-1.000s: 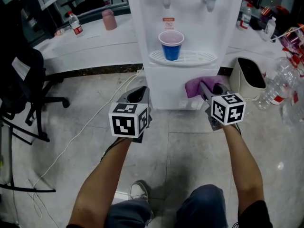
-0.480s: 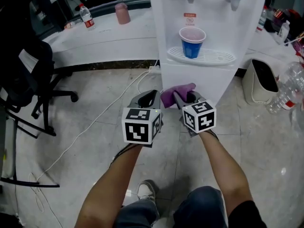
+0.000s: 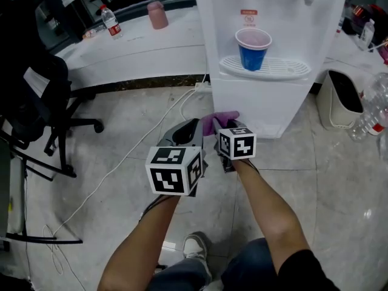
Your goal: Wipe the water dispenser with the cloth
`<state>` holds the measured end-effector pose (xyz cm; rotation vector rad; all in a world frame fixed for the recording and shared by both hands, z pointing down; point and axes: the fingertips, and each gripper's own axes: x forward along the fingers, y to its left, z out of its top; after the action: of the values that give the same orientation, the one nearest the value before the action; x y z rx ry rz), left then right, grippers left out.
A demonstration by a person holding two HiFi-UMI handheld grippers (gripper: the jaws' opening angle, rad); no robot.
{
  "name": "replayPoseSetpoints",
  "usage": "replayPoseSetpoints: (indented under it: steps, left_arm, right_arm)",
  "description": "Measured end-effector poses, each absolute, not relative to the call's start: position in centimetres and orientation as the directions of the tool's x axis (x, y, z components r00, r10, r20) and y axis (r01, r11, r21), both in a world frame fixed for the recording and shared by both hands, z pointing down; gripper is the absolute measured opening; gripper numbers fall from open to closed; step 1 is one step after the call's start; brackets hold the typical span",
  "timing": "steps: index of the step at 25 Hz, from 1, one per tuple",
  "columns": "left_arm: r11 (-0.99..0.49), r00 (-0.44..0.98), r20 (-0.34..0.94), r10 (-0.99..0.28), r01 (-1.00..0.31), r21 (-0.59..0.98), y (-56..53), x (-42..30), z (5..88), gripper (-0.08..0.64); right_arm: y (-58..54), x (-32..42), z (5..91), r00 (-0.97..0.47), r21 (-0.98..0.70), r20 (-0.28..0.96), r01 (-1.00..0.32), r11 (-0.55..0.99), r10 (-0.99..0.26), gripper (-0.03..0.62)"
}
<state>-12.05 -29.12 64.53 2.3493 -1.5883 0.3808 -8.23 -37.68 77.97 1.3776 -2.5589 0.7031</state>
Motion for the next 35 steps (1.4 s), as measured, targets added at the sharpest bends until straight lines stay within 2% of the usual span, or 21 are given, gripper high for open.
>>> replayPoseSetpoints:
  steps: [3,10,29,35]
  left_arm:
    - [-0.361,0.359,0.381,-0.852,-0.930,0.071,-29.1,-12.4,65.1,0.029]
    - [-0.370,0.373,0.380,-0.846,-0.925,0.085,-30.0,-11.8,65.1,0.029]
    - [-0.500,0.465,0.400,-0.790,-0.866,0.018,-30.3,-3.6,66.0,0.029]
    - [-0.521,0.497,0.401,-0.769,-0.852,0.056,-30.6,-1.3,66.3,0.029]
  right_arm:
    - [-38.2,-7.1,78.6,-0.553,-0.384,0.350,-0.821,0.422,-0.756,0.046]
    - [-38.1,-3.7,79.7,-0.525,-0.376,0.381,-0.840,0.391,-0.761,0.046]
    - [-37.0,12.8,80.7,-0.333,-0.296,0.434,-0.930,0.217,-0.837,0.046]
    - [-36.5,17.5,80.0,-0.269,-0.247,0.444,-0.954,0.172,-0.855,0.046]
